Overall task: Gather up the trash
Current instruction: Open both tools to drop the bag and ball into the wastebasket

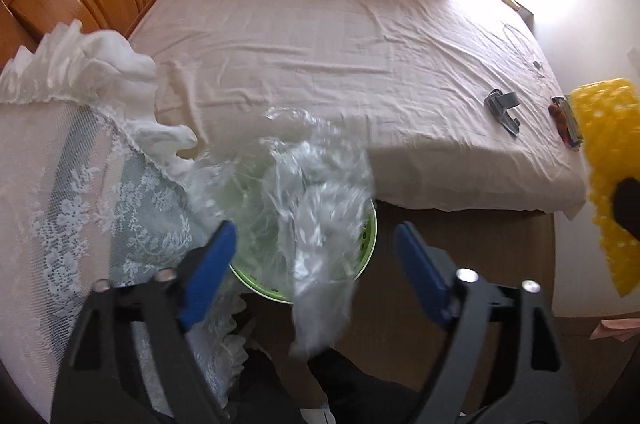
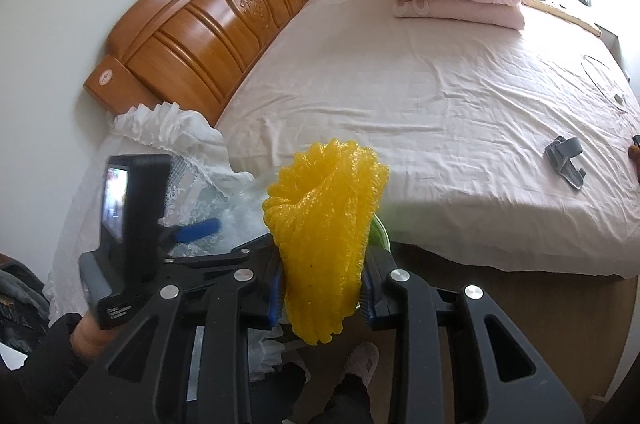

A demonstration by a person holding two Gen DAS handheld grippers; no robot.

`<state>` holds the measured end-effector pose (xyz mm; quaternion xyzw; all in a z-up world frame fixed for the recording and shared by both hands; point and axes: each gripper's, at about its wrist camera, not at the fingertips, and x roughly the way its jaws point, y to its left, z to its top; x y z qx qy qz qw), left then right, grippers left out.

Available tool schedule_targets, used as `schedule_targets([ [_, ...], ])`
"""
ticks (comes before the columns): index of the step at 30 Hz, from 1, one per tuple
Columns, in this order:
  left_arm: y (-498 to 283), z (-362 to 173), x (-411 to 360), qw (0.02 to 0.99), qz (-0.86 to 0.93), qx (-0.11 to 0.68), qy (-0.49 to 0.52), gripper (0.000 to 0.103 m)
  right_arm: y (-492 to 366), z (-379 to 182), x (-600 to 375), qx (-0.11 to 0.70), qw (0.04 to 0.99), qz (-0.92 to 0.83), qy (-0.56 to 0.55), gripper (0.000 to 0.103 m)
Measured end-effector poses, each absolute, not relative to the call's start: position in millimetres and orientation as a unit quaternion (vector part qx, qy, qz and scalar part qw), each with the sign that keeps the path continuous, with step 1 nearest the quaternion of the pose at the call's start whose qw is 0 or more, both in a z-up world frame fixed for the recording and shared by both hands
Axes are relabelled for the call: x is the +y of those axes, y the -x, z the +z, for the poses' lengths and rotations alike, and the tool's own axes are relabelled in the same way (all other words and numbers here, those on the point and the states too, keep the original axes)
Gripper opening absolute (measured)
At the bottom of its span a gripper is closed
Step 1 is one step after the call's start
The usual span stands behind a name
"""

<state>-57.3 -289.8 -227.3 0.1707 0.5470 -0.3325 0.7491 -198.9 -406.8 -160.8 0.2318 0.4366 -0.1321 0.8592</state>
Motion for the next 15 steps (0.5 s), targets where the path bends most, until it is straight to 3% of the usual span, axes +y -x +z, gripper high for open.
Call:
schedule_targets([
  [10,61,-180,-227,0.79,-0.301,0.517,-0.137,0.095,147,-223,-397,0.485,0.837,-0.091,-0.236,0.035],
  [12,61,-168,-208,0.801,-0.288,0.511,-0.123,0.095,134,-239,-389,0.498,0.832,-0.082,-0.232,0.046],
  [14,59,-158,-189,0.808,-0.276,0.509,-0.106,0.095,122,-257,-380,0.511,0.823,-0.081,-0.235,0.081],
  [15,58,-154,-182,0.811,-0.272,0.508,-0.101,0.095,118,-263,-377,0.515,0.819,-0.084,-0.239,0.086],
])
